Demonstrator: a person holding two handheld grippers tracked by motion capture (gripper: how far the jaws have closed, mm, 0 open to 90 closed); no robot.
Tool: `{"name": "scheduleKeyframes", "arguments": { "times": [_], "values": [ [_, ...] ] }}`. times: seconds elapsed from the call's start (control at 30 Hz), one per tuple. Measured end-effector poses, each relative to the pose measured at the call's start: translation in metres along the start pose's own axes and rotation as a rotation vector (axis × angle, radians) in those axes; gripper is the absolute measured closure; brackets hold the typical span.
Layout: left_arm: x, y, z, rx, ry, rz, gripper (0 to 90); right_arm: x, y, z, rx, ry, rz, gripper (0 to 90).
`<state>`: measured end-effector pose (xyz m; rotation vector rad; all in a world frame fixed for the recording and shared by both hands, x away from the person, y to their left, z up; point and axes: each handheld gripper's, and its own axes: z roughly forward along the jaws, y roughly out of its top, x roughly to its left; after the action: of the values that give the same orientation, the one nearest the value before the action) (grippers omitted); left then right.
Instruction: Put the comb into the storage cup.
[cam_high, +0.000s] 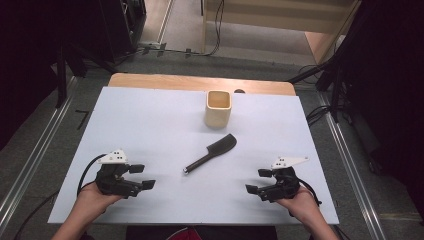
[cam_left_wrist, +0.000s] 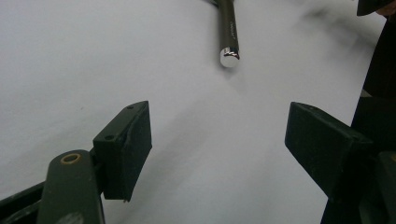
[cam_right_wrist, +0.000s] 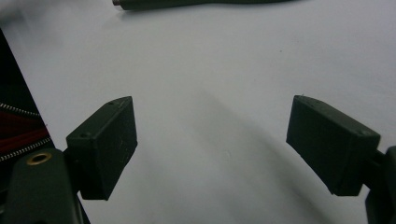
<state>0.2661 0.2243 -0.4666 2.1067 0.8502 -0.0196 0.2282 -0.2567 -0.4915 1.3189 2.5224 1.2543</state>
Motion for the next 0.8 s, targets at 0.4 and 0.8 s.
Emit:
{"name": "scheduleKeyframes", "arguments": {
  "times": [0.4, 0.8],
  "values": [
    [0.0025, 0.0005, -0.0002, 0.003, -0.003, -0.005, 24.2, 0.0011, -0.0003, 0.0012, -0.045, 0.014, -0.003, 14.4],
    [0.0018, 0.0006, 0.0007, 0.01, -0.007, -0.006, 24.6, -0.0006, 0.0, 0.0009, -0.053, 0.003, 0.005, 14.4]
  ]
}}
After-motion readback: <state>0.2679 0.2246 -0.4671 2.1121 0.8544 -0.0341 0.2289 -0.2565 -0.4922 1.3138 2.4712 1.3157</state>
